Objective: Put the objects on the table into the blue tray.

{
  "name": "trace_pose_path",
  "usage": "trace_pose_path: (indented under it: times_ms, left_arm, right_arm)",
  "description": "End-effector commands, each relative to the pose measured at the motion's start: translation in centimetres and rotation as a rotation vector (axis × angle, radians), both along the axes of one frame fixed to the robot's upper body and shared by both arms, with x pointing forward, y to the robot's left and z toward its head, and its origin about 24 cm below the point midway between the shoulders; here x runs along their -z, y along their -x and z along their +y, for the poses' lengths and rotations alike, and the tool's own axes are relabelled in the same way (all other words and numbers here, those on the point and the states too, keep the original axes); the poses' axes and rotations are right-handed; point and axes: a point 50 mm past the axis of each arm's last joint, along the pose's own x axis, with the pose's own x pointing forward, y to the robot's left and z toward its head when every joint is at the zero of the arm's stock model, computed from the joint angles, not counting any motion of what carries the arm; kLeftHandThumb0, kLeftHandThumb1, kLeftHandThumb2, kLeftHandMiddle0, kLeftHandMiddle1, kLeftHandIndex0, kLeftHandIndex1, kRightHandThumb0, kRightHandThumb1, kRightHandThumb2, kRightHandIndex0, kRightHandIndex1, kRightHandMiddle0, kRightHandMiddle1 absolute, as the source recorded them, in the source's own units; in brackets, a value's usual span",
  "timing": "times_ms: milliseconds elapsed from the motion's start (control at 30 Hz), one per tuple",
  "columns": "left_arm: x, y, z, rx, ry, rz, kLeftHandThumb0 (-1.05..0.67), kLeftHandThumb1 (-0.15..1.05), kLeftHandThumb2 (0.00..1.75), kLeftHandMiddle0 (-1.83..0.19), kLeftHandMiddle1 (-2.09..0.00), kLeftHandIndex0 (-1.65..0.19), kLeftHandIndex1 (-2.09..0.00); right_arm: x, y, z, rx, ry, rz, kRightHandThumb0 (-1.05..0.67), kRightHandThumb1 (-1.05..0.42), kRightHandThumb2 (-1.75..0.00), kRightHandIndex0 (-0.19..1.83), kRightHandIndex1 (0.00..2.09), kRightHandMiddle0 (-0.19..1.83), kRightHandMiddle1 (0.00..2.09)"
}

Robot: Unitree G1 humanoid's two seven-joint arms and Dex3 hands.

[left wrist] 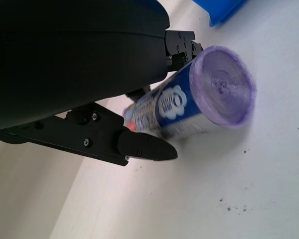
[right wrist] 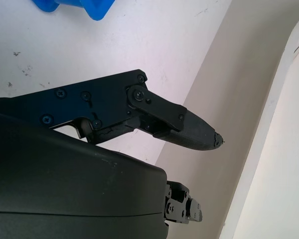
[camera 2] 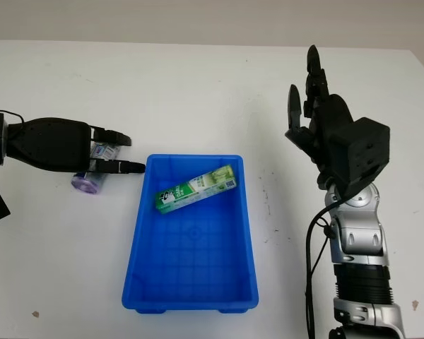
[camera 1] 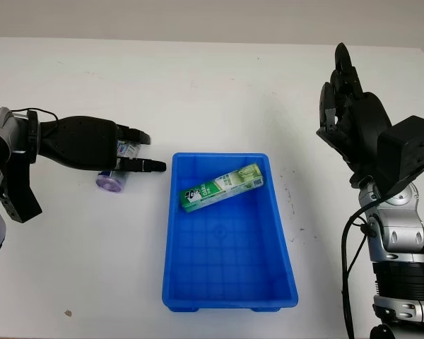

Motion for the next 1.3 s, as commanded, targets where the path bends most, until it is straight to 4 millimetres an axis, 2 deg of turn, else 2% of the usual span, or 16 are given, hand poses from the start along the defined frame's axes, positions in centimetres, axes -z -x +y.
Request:
trace_pose_path:
  times_ms: [0,33,100,167,200,233,267,333,433,533,600,667,867,1000,1200,1267]
  left_arm:
    - [1.9,0.5,0.8,-0.025,-0.074,0.039,-0.29,1.0,0.06,-0.22,-2.07,0.01,-1.88]
    - [1.9,0.3,0.9,-0.039,-0.092,0.021,-0.29,1.02,0.08,-0.36,-2.09,0.03,-2.01]
    - [2.0,0.1,1.1,-0.075,-0.103,-0.012,-0.29,1.04,0.13,-0.54,-2.09,-0.08,-2.07]
    - [1.9,-0.2,1.2,-0.186,-0.069,-0.018,-0.39,1.05,0.39,-0.77,-2.09,-0.26,-2.09]
    - [1.9,-0.3,1.1,-0.222,-0.049,-0.012,-0.47,1.05,0.5,-0.95,-2.09,-0.49,-2.09]
    - [1.9,-0.3,1.1,-0.253,-0.025,-0.002,-0.5,1.05,0.53,-1.02,-2.09,-0.57,-2.09]
    - [2.0,-0.4,1.0,-0.302,0.005,0.012,-0.52,1.05,0.54,-1.07,-2.09,-0.6,-2.09]
    - [2.0,-0.5,0.9,-0.369,0.047,0.022,-0.55,1.05,0.53,-1.15,-2.09,-0.54,-2.09]
    - [1.9,-1.0,0.8,-0.487,0.104,0.016,-0.55,1.05,0.59,-1.2,-2.09,-0.61,-2.09]
    - [1.5,-1.1,0.6,-0.49,0.169,0.0,-0.53,1.05,0.62,-1.18,-2.09,-0.64,-2.09]
    - [1.3,-1.1,0.7,-0.505,0.207,-0.004,-0.52,1.05,0.65,-1.18,-2.09,-0.63,-2.09]
    - [1.2,-1.0,0.9,-0.51,0.232,-0.019,-0.49,1.05,0.59,-1.15,-2.09,-0.51,-2.09]
    - [0.7,-1.1,1.3,-0.523,0.292,-0.062,-0.5,1.05,0.61,-1.14,-2.09,-0.47,-2.09]
    - [-1.0,-1.1,1.1,-0.472,0.409,-0.134,-0.46,1.05,0.45,-1.12,-2.09,-0.52,-2.09]
    - [-4.1,-1.4,0.7,-0.416,0.585,-0.244,-0.44,1.05,0.35,-1.04,-2.09,-0.39,-2.09]
    - [-5.7,-1.4,0.3,-0.369,0.669,-0.304,-0.46,1.05,0.35,-1.04,-2.09,-0.46,-2.09]
  right_arm:
    - [-0.4,0.3,-0.2,0.01,0.016,-0.015,-0.62,-1.05,-0.8,-0.19,0.0,-0.19,0.0]
    - [-0.4,0.2,-0.2,0.01,0.017,-0.015,-0.62,-1.05,-0.8,-0.19,0.0,-0.19,0.0]
    - [-0.3,0.2,-0.2,0.009,0.012,-0.014,-0.63,-1.05,-0.8,-0.19,0.0,-0.19,0.0]
    - [-0.2,0.2,-0.2,0.004,-0.002,-0.005,-0.61,-1.05,-0.81,-0.19,0.0,-0.19,0.0]
    - [-0.2,0.2,-0.2,0.001,-0.009,-0.003,-0.62,-1.05,-0.81,-0.19,0.0,-0.19,0.0]
    - [-0.1,0.1,-0.2,-0.002,-0.013,-0.001,-0.62,-1.05,-0.81,-0.19,0.0,-0.19,0.0]
    - [-0.1,0.1,-0.2,-0.004,-0.011,-0.003,-0.62,-1.05,-0.81,-0.19,0.0,-0.19,0.0]
    - [-0.1,0.1,-0.3,-0.007,-0.007,-0.004,-0.61,-1.05,-0.81,-0.19,0.0,-0.19,0.0]
    - [-0.1,-0.1,-0.1,-0.013,-0.022,-0.005,-0.6,-1.05,-0.81,-0.19,0.0,-0.19,0.0]
    - [-0.2,-0.2,-0.1,-0.013,-0.013,-0.006,-0.59,-1.05,-0.81,-0.19,0.0,-0.19,0.0]
    - [-0.2,-0.2,-0.1,-0.017,-0.012,-0.004,-0.59,-1.05,-0.81,-0.19,0.0,-0.19,0.0]
    - [-0.2,-0.3,-0.1,-0.021,-0.009,-0.002,-0.58,-1.05,-0.81,-0.19,0.0,-0.19,0.0]
    - [-0.4,-0.4,0.1,-0.027,0.01,-0.002,-0.56,-1.05,-0.83,-0.19,0.0,-0.19,0.0]
    - [-0.4,-0.5,0.2,-0.035,0.006,-0.004,-0.55,-1.05,-0.85,-0.19,0.0,-0.19,0.0]
    - [-0.3,-0.7,0.3,-0.048,0.005,-0.003,-0.56,-1.05,-0.84,-0.19,0.0,-0.19,0.0]
    - [-0.2,-0.8,0.4,-0.054,0.005,-0.011,-0.55,-1.05,-0.86,-0.19,0.0,-0.19,0.0]
